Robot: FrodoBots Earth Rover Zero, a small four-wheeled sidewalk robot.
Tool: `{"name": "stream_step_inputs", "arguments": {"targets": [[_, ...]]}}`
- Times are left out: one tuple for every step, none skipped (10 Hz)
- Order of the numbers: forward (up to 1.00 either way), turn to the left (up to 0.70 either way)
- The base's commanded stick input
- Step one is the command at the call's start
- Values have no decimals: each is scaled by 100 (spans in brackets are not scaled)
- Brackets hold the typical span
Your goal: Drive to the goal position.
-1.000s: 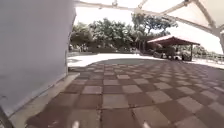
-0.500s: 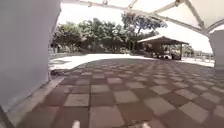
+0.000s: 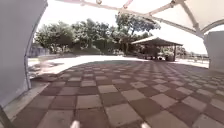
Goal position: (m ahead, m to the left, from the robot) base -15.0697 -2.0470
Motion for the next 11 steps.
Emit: {"name": "stream_step_inputs", "arguments": {"targets": [[0,0],[17,0],[44,0],[70,0],[70,0],[70,0],[70,0],[70,0],[70,0],[70,0],[70,0]]}}
